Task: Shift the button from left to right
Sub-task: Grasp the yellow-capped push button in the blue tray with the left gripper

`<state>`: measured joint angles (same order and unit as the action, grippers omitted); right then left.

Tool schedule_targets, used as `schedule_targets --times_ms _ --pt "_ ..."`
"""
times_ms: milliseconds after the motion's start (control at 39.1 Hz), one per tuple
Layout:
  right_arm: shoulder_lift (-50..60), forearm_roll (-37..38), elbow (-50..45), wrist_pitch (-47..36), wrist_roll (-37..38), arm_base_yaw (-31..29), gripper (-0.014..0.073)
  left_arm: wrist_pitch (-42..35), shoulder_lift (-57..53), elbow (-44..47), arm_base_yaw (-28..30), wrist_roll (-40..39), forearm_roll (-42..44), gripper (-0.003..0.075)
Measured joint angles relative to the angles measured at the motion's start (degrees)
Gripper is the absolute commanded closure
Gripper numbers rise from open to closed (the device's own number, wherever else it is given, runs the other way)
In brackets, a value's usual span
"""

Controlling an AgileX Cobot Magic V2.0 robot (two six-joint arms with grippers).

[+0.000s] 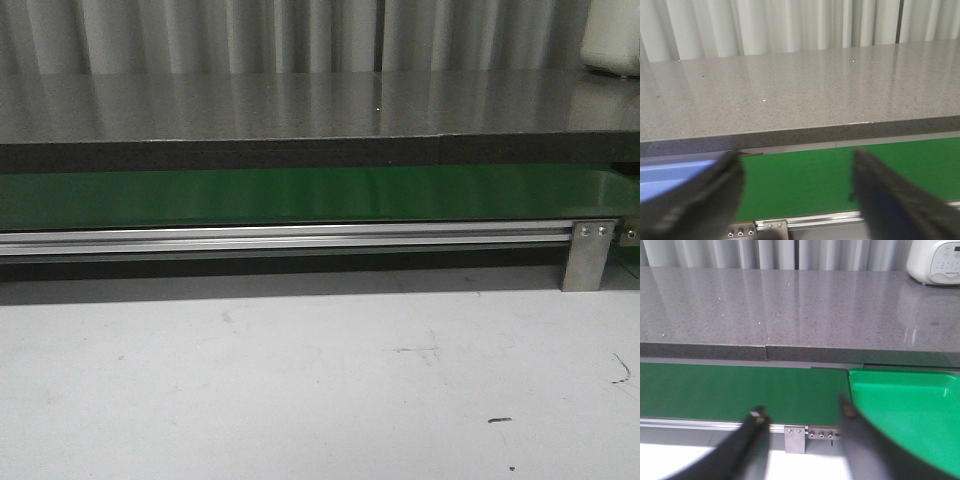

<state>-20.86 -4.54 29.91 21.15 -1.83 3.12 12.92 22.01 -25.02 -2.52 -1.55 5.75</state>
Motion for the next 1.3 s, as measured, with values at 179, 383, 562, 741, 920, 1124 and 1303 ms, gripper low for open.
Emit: schedule_targets --times_ms 179,383,562,741,920,1124,1303 --pt "0.0 0.0 0.0 -0.47 0.0 0.0 -0.0052 0.0 0.0 0.0 0.0 0.0 0.0 0.0068" --pt "0.0 0.0 0.0 -0.58 0.0 0.0 -0.0052 -0.11 0.0 0.0 0.0 0.0 0.0 0.0133" --pt "0.0 0.0 0.0 -0.58 0.0 0.0 -0.0052 -0.9 1.19 -0.65 0.51 -0.03 0.0 0.0174" --pt "0.0 0.0 0.0 -0.58 0.0 0.0 -0.0052 -0.9 9.41 -5.67 6.6 -0.25 -0.1 0.0174" --pt "0.0 0.0 0.0 -0.58 0.0 0.0 -0.0052 -0.16 21.05 -12.54 17.8 -4.91 -2.19 0.0174" --pt "0.0 0.0 0.0 -0.58 0.0 0.0 -0.0052 -0.16 36.41 -20.29 27.47 -6.17 -5.75 0.0174" --pt "0.0 0.0 0.0 -0.58 0.0 0.0 -0.0052 1.93 49.5 -28.16 33.0 -6.17 -5.75 0.0174"
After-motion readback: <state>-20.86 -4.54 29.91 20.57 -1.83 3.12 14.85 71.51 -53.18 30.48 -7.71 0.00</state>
